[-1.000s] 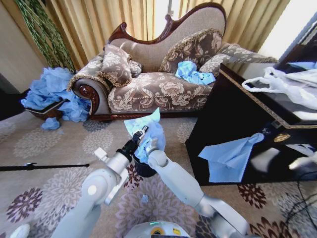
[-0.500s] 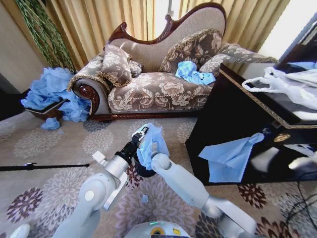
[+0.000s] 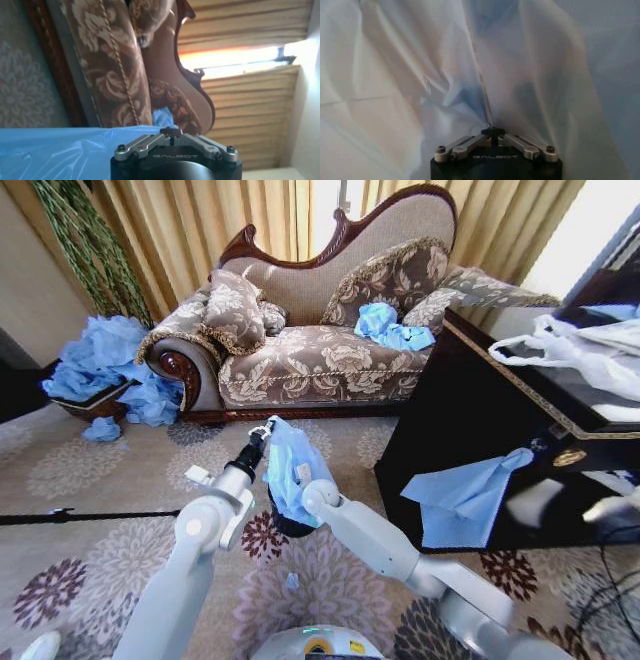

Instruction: Place a garbage bag over the trash bin.

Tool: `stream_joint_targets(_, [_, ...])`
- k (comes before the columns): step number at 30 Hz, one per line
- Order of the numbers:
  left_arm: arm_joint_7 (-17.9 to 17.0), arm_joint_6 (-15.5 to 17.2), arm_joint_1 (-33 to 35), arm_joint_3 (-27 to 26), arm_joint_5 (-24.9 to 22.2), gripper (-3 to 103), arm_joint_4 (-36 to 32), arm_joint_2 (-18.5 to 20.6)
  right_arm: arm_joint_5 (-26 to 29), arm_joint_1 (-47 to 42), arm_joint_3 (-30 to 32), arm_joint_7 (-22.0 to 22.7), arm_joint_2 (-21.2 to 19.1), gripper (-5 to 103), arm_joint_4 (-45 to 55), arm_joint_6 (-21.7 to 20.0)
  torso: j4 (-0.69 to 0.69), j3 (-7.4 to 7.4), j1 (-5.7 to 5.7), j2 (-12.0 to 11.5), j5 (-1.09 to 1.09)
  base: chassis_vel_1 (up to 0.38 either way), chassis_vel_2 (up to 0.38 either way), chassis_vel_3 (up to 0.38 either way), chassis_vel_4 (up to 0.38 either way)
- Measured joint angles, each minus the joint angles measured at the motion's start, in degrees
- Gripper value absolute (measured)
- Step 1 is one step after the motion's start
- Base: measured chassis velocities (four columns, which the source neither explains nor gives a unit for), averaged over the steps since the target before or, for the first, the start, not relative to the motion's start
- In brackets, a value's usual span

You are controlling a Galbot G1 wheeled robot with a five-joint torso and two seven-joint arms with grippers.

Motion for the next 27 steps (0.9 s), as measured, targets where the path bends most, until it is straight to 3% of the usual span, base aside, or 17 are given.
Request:
stream_joint_targets(7, [-0.9, -1.6, -2.3, -2.4, 1.1, 0, 6.2, -1.4, 3.7, 3.1, -0.9, -0.6, 3.6, 0, -7.9, -0.4, 0.01, 0.0, 0.0, 0.0, 0.0, 0.0, 0.0, 0.0, 0.0])
stream_joint_targets(27, [-1.4, -3.4, -5.3, -3.0, 3.6, 0, 18.8, -0.5, 3.5, 2.0, 4.0, -2.2, 8.5, 0, -19.6, 0.0, 0.0, 0.0, 0.0, 0.0, 0.0, 0.0, 0.0, 0.0, 0.0])
